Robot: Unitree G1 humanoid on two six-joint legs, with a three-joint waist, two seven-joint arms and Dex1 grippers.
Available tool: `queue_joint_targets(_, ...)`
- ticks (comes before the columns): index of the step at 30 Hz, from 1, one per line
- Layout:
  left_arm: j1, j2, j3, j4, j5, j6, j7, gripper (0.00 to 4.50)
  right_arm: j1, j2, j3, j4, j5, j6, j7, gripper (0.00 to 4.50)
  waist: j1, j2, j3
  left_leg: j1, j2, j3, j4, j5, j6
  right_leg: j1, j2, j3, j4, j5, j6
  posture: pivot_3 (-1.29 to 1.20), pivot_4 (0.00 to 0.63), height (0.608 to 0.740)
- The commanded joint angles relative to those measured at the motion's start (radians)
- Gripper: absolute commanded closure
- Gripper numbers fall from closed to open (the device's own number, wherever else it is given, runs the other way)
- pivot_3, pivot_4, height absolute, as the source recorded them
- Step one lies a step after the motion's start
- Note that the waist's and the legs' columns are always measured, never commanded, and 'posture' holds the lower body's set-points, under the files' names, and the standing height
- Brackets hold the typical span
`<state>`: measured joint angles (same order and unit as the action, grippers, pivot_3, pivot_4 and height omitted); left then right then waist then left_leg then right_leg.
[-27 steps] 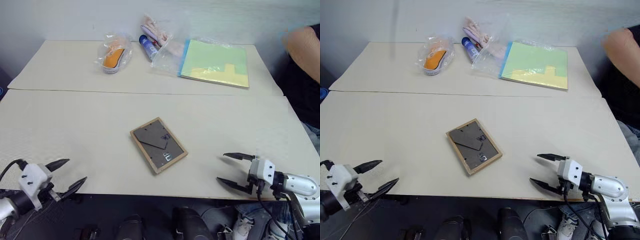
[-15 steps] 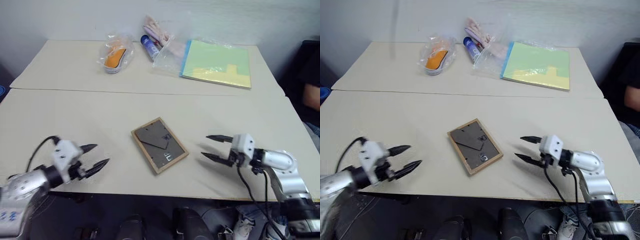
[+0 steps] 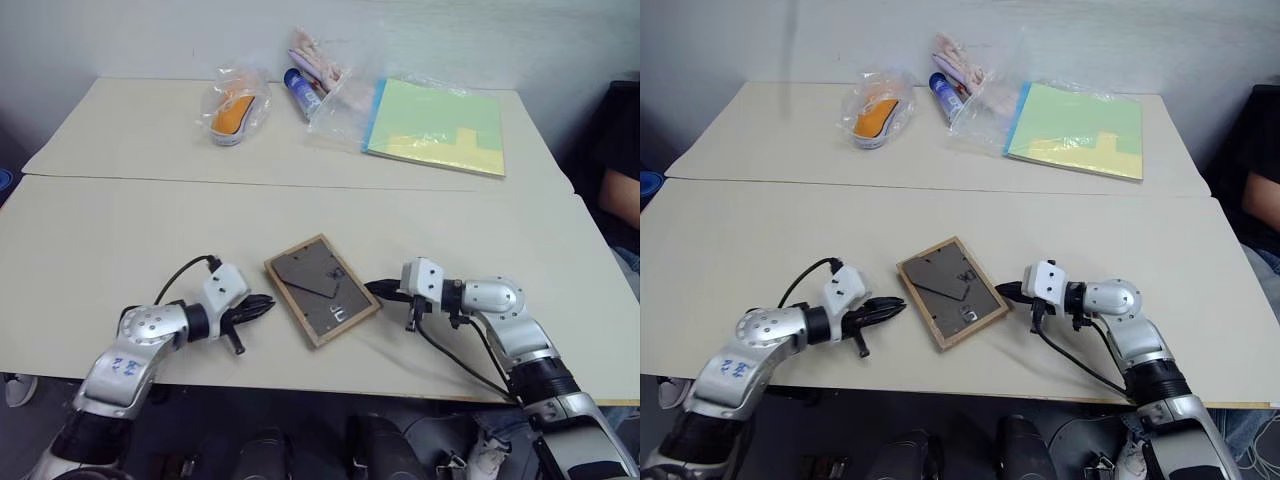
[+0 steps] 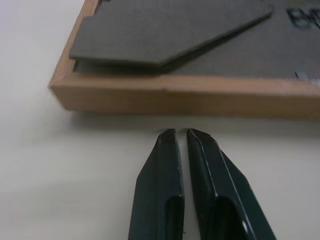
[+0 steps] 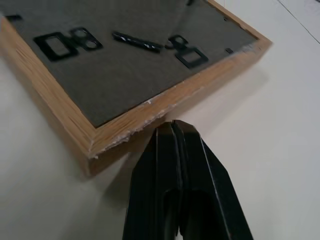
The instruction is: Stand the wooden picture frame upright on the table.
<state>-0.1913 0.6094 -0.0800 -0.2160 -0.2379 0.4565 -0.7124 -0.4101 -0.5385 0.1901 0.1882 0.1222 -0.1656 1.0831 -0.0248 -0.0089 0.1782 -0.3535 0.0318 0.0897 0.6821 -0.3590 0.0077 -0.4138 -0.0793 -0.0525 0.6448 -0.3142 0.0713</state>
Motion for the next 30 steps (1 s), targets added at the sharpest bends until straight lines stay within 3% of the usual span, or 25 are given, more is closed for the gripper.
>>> queue_joint_targets(1,-0.027,-0.024,-0.008,0.01,0.012,0.003,0.018,4.15,0.041,-0.003,0.006,-0.115,0.025,0.062,-0.004,4.5,-0.001,0.0,0.0,0.0,0.0,0.0,0.0,0.0,0.0,0.0,0.0,0.0,0.0,0.0,0.0,0.0,0.15,0.74)
queue_joint_targets(6,-0.041,-0.023,0.015,0.011,0.008,0.025,0.024,4.15,0.081,-0.008,-0.007,-0.183,0.017,0.112,-0.031,4.5,-0.001,0.0,0.0,0.001,0.0,0.0,0.001,0.0,0.0,0.0,0.0,0.0,0.0,0.0,0.0,0.0,0.15,0.74)
queue_joint_targets(10,-0.001,0.033,0.063,-0.01,-0.013,0.073,0.001,4.15,0.101,-0.037,-0.024,-0.205,0.008,0.131,-0.039,4.5,-0.003,0.0,0.0,0.001,0.0,0.0,0.0,0.0,-0.001,0.0,0.0,0.0,0.0,0.0,0.0,0.0,0.15,0.74)
queue_joint_targets(14,0.052,0.112,0.242,-0.008,-0.17,0.264,-0.051,3.27,0.11,-0.1,-0.057,-0.233,0.033,0.152,-0.014,4.5,-0.007,0.0,0.0,0.001,0.001,0.0,0.0,0.0,-0.001,0.0,0.001,0.0,0.0,0.0,0.0,0.0,0.15,0.74)
queue_joint_targets(18,0.01,0.217,0.353,-0.066,-0.521,0.784,-0.158,2.14,0.125,-0.135,-0.049,-0.276,0.045,0.182,0.006,4.5,-0.004,-0.001,0.0,0.001,0.001,-0.001,0.0,0.001,-0.002,0.0,0.0,0.0,-0.001,0.0,0.0,0.0,0.15,0.74)
queue_joint_targets(22,-0.112,0.147,0.38,-0.02,-0.599,1.084,-0.048,0.82,0.134,-0.125,-0.027,-0.292,0.027,0.195,-0.012,4.5,0.009,-0.001,0.0,0.0,-0.001,-0.004,0.0,0.001,-0.001,0.001,-0.001,0.0,-0.001,0.0,0.0,0.0,0.15,0.74)
queue_joint_targets(24,-0.148,0.113,0.34,0.031,-0.648,1.148,0.028,0.22,0.131,-0.11,-0.013,-0.286,0.011,0.215,-0.034,4.5,0.009,-0.001,0.0,0.0,-0.001,-0.004,0.0,0.001,-0.001,0.002,0.0,0.0,0.0,0.0,0.0,0.0,0.15,0.74)
queue_joint_targets(26,-0.172,0.083,0.296,0.084,-0.724,1.158,0.12,0.22,0.123,-0.097,0.002,-0.282,0.001,0.231,-0.047,4.5,0.009,-0.001,0.0,0.0,-0.001,-0.004,0.0,0.0,-0.001,0.001,0.0,0.0,0.0,0.0,0.0,0.0,0.15,0.74)
queue_joint_targets(30,-0.225,-0.01,0.271,0.093,-0.738,1.158,0.257,0.22,0.105,-0.081,0.026,-0.292,-0.014,0.258,-0.055,4.5,0.017,-0.001,0.0,0.001,-0.001,-0.004,0.001,0.001,-0.001,0.002,0.0,0.0,0.0,0.0,0.0,0.0,0.15,0.74)
